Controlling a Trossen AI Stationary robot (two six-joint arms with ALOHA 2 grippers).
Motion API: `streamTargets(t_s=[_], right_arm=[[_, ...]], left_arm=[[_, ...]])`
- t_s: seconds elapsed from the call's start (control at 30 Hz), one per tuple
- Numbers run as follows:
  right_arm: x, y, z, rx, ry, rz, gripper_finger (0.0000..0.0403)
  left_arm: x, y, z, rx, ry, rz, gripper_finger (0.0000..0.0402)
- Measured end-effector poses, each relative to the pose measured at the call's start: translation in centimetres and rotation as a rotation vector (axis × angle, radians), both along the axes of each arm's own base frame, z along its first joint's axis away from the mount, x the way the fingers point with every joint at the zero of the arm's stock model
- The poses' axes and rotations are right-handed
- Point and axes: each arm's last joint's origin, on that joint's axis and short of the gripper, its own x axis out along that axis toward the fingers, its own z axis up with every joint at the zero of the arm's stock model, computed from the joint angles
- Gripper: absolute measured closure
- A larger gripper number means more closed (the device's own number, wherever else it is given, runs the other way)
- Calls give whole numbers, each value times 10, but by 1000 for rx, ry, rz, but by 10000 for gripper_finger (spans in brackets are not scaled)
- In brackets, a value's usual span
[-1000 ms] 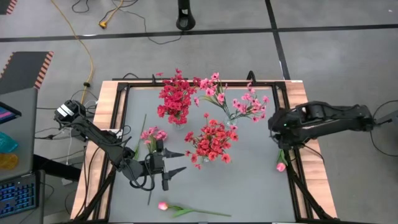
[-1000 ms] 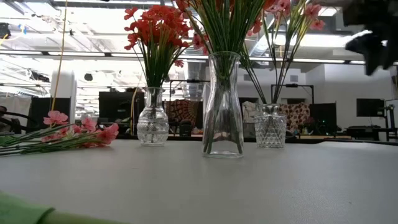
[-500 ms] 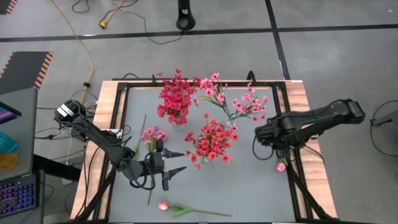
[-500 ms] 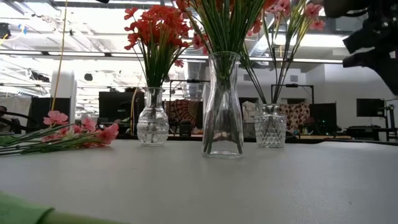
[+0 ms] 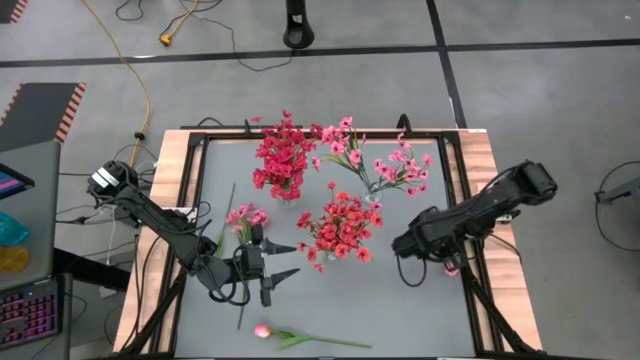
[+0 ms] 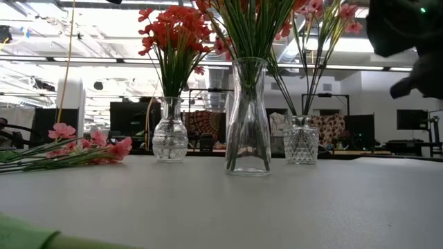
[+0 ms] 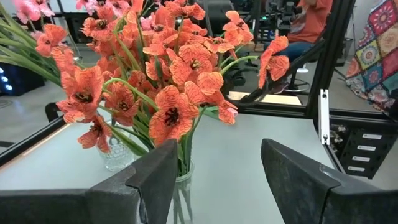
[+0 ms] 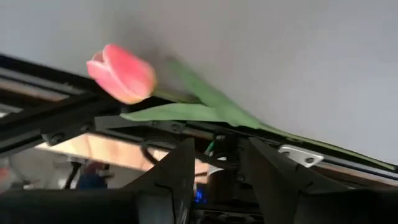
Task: Sort flowers into vase by color
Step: Move the pink flowers onto the bottom center table
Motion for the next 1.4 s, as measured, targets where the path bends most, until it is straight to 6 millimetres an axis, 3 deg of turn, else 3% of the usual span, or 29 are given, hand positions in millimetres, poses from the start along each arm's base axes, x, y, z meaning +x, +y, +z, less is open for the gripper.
streamTargets(t_s=[0.2,0.67,0.9,1.4], right_arm=[[1,19,-17,55,132,61,232],[-9,55,-45,-4,259,247,232],[-7,67,-61,18,217,301,232],[-5,78,-75,80,179,308,232]], left_arm=[[0,-1,0,-6,3,-26,181],[0,-1,-1,-9,8,-32,181],[0,-1,-1,-9,8,-33,181],[0,-2,-1,-12,11,-55,181]])
